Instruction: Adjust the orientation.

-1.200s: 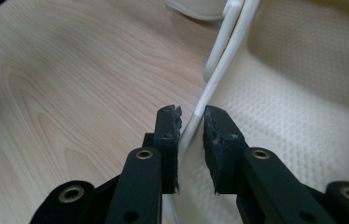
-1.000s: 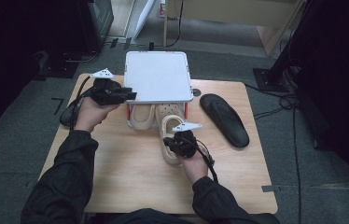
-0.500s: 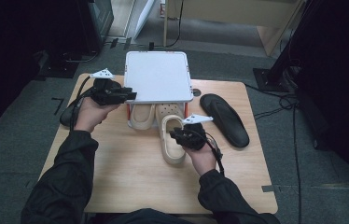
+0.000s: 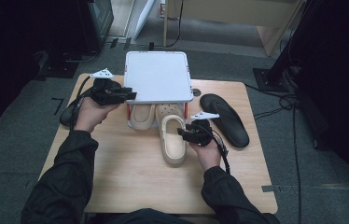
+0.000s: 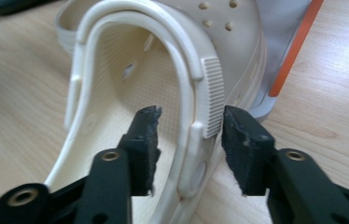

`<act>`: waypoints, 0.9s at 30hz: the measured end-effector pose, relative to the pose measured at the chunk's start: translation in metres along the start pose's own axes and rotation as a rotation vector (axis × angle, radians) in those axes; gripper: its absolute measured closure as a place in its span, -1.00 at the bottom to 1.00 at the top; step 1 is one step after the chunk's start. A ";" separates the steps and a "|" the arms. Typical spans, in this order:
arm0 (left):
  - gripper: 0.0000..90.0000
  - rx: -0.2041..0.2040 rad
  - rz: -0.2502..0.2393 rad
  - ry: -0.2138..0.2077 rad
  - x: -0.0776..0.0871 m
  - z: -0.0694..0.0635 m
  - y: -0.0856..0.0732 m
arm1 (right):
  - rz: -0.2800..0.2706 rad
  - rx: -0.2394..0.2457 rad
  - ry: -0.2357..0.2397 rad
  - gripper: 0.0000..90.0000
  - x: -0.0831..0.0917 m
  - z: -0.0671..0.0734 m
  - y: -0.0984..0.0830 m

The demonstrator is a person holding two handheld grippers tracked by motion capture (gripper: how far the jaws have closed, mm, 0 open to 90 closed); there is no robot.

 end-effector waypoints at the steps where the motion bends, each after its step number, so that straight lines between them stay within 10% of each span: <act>1: 0.41 0.001 -0.001 -0.001 0.000 0.000 0.000 | -0.004 -0.006 -0.008 0.37 -0.003 -0.001 0.000; 16: 0.41 -0.001 -0.002 0.001 -0.001 0.000 0.000 | -0.111 -0.139 -0.144 0.67 -0.010 -0.001 0.016; 27: 0.41 -0.003 -0.003 -0.001 -0.001 0.000 0.000 | -0.149 -0.200 -0.145 0.59 -0.024 -0.001 0.025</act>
Point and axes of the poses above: each handheld gripper's, and its own axes: x roughly backward along the jaws, y roughly out of its top, z roughly to its left, the point moved 5 cm from there along -x, roughly forward along the jaws, and after that the axes turned 13 degrees about -x, right-handed, at the moved point
